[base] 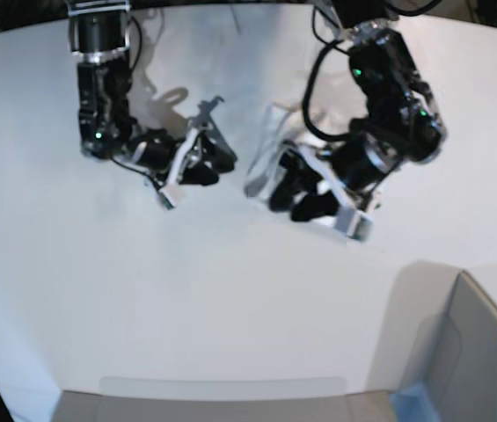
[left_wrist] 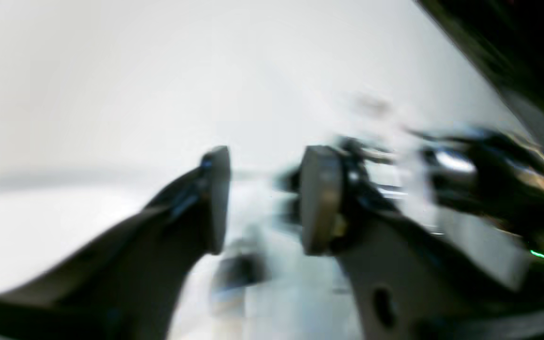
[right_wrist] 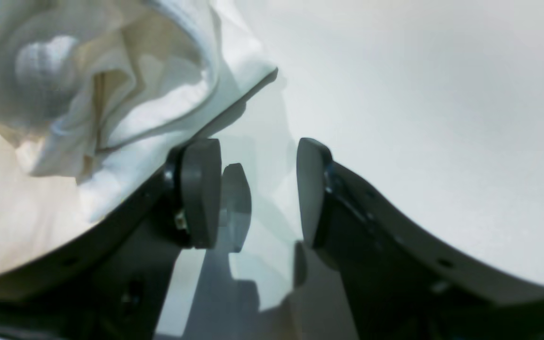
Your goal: Layout the t-shirt on the table in an organized manner, then fold the t-shirt properly
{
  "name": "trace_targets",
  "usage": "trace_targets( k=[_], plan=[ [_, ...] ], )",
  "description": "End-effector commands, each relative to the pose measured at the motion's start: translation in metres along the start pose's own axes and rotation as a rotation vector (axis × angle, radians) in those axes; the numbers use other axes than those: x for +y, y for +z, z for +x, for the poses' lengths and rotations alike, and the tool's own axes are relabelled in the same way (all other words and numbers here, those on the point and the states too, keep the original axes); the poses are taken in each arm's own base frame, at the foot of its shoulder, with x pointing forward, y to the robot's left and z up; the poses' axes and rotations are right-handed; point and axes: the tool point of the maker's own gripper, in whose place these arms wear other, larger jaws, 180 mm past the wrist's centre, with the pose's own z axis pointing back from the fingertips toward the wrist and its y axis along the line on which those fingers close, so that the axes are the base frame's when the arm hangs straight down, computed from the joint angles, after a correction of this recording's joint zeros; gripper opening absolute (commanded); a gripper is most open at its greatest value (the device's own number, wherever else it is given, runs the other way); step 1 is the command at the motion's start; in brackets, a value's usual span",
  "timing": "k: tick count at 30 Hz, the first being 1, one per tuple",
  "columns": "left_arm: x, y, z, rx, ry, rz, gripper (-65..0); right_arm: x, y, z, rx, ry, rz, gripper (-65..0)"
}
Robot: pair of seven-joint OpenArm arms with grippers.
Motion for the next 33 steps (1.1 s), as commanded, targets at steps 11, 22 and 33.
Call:
trace_targets(
  k=[11,22,33],
  plan=[
    [0.054,0.041,-0.025,0.105,-0.063,0.148,-61.6,-0.007,0.002,-0.015,0.105,0.054,-0.03,-38.1],
    [0.026,0.01,-0.13,0.409,-0.007,-0.012,-61.9,-0.007,0.003,-0.014,0.101,0.056,-0.032,-38.1],
    [-0.038,-0.03,-0.151,0.443,-0.005,-0.17,-61.8,0.018,0.018,0.034,-0.028,0.18,-0.04,-38.1]
  ],
)
